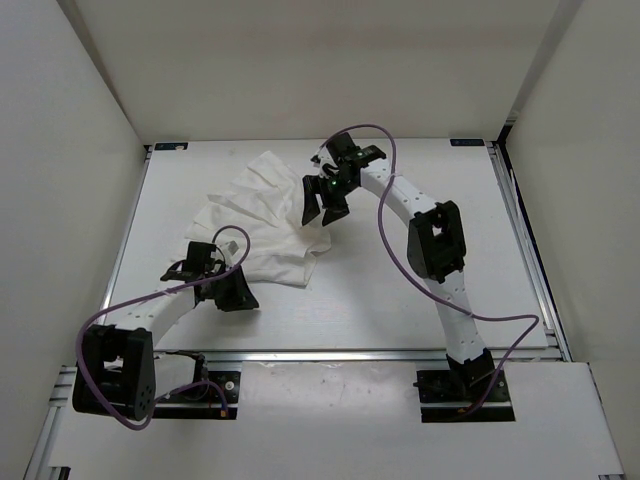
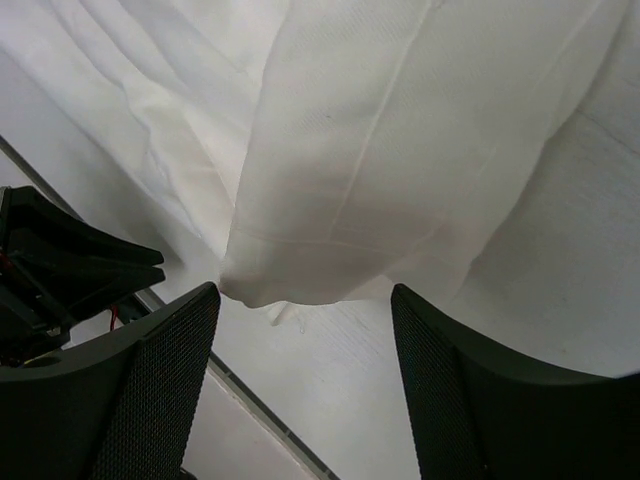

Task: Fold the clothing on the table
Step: Flatten the skirt out

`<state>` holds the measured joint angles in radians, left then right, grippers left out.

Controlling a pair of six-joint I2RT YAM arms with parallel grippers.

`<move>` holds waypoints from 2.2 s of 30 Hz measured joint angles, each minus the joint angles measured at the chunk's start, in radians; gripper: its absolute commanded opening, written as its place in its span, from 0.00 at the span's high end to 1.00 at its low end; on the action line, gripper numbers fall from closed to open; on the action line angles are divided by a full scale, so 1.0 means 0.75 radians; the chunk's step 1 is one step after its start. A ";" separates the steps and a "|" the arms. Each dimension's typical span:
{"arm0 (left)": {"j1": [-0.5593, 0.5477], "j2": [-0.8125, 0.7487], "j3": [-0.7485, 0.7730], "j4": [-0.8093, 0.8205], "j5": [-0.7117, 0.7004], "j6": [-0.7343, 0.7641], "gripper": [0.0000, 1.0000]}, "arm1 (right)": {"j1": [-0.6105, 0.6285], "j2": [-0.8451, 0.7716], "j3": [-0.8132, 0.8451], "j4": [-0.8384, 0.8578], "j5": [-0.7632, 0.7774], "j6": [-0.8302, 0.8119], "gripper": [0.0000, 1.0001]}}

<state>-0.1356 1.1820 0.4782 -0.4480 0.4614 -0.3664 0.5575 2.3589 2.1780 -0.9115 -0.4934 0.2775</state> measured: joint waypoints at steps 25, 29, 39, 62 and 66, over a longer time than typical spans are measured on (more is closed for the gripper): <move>-0.094 0.050 -0.030 0.019 0.036 -0.006 0.68 | 0.034 0.140 0.181 0.001 0.117 -0.061 1.00; -0.095 0.050 -0.031 0.020 0.040 -0.006 0.68 | 0.041 0.104 0.193 -0.039 0.184 -0.074 1.00; -0.046 0.024 -0.058 0.046 0.058 -0.020 0.68 | 0.059 -0.890 -0.491 0.096 0.229 0.001 1.00; 0.030 0.014 -0.076 0.056 0.070 -0.035 0.68 | -0.121 -0.775 -1.057 0.149 0.566 -0.076 0.46; 0.035 0.023 -0.077 0.054 0.070 -0.034 0.68 | -0.101 -0.597 -1.040 0.138 0.606 -0.135 0.48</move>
<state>-0.1097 1.1992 0.4206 -0.4072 0.5140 -0.3916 0.4816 1.9114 1.3979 -0.8082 -0.0391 0.1764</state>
